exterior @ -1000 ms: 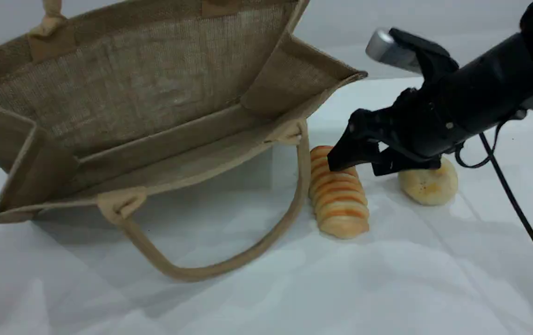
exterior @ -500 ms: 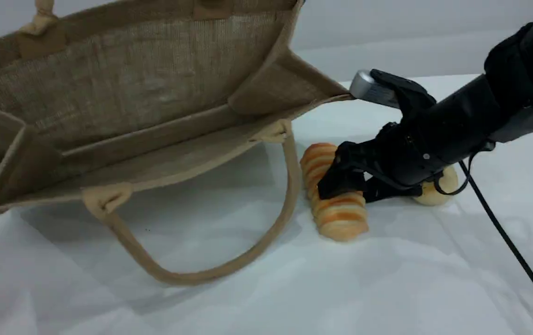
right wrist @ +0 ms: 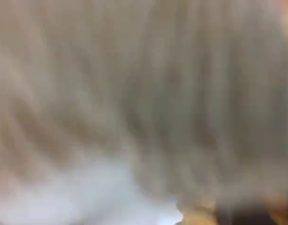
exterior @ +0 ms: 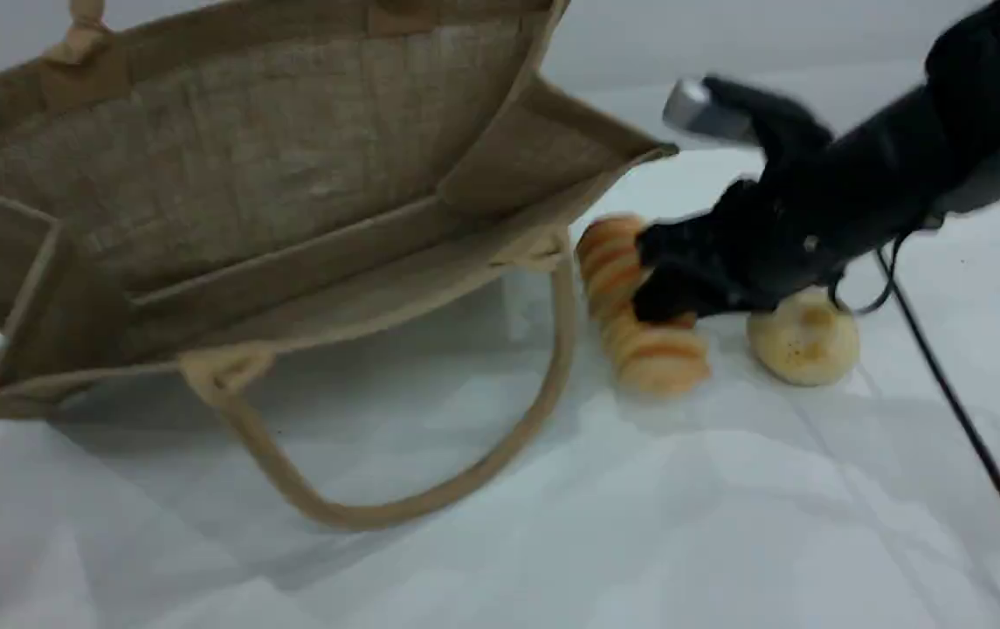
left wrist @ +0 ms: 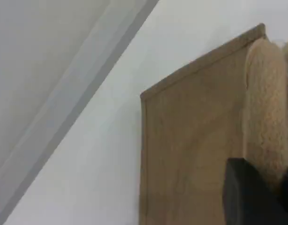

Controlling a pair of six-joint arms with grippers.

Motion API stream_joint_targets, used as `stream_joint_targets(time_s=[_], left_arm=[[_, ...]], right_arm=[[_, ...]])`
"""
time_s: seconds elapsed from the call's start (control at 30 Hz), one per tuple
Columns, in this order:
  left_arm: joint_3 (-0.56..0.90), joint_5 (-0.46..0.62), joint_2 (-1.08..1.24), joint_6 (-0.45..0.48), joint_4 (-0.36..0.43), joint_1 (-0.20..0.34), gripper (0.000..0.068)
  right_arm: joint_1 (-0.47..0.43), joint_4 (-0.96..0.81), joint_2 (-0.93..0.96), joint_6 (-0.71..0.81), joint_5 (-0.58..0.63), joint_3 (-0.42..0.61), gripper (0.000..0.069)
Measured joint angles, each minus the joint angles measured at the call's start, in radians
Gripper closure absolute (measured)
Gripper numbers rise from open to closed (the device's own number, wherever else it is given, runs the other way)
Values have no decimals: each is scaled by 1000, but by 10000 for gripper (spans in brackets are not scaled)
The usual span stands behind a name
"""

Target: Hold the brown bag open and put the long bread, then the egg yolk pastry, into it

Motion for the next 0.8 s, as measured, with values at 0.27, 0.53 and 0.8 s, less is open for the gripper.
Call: stream_joint_targets(time_s=[0.27, 0.53, 0.8], left_arm=[[0, 1, 0, 0, -13, 0, 594], [0, 1, 6, 1, -39, 0, 594], [1, -82, 73, -11, -57, -11, 594]], right_arm=[[-23, 2, -153, 0, -242, -1, 604], [-83, 6, -290, 0, -392, 3, 611], [-79, -46, -480, 0, -135, 89, 612]])
